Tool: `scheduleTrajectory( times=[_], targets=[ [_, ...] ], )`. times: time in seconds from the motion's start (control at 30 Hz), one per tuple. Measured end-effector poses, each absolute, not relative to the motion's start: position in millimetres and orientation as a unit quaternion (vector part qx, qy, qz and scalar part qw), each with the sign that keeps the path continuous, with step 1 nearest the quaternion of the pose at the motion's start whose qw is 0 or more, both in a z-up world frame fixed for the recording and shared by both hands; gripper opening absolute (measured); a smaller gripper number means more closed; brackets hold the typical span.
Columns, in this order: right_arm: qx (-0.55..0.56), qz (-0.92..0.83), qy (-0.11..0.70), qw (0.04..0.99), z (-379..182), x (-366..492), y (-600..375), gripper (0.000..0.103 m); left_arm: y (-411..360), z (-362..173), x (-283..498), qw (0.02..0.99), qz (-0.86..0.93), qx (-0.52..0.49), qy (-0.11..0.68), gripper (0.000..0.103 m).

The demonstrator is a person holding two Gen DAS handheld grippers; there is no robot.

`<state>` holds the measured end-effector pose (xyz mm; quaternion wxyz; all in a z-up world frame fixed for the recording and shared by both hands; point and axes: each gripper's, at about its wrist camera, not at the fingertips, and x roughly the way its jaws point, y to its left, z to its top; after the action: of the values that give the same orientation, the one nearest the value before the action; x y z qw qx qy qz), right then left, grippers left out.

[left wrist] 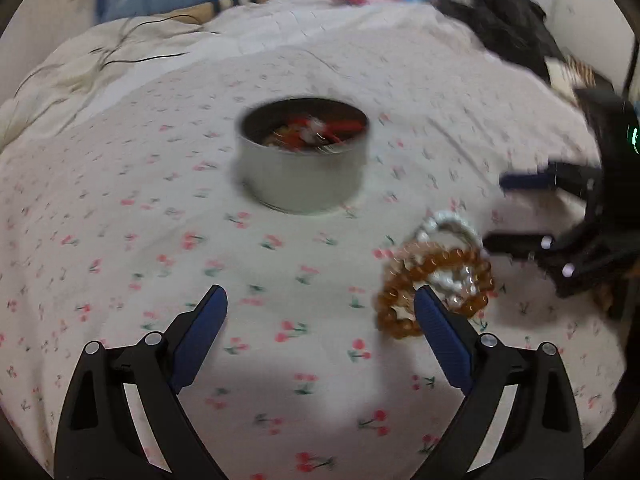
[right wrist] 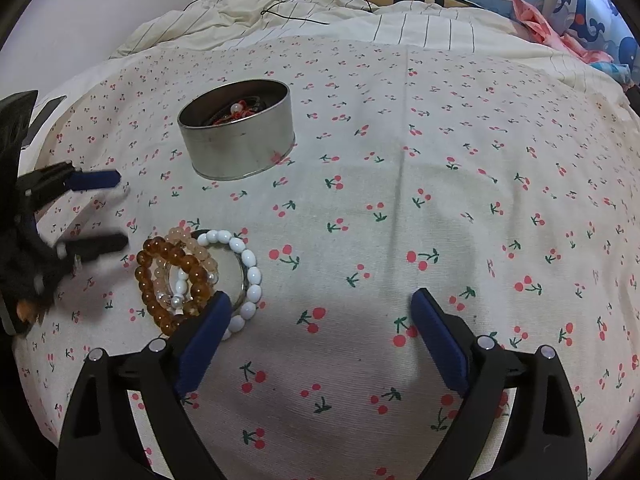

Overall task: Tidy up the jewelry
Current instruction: 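Move both tools back toward the amber and white bead bracelets, then grasp the amber bead bracelet with the left tool while the right tool grasps the peach bead bracelet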

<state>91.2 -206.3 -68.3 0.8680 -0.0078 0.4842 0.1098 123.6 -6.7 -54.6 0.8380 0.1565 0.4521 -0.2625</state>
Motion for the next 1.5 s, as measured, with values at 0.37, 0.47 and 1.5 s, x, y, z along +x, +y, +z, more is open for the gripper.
scheduleTrajectory(
  times=[0.37,0.47,1.5],
  targets=[
    [-0.008,0.111,0.485,0.867,-68.8,91.4,-207.5,0.089,22.5,-59.7,146.9,0.854,-0.142,0.185,0.466,0.091],
    [-0.009,0.111,0.485,0.867,-69.1,91.7,-206.7,0.089,10.1,-48.6,137.2,0.854,-0.215,0.156,0.448,0.091],
    [-0.027,0.226,0.409,0.884,-42.0,79.2,-162.1,0.049,27.6,-64.1,151.4,0.828,-0.198,0.136,0.506,0.034]
  ],
)
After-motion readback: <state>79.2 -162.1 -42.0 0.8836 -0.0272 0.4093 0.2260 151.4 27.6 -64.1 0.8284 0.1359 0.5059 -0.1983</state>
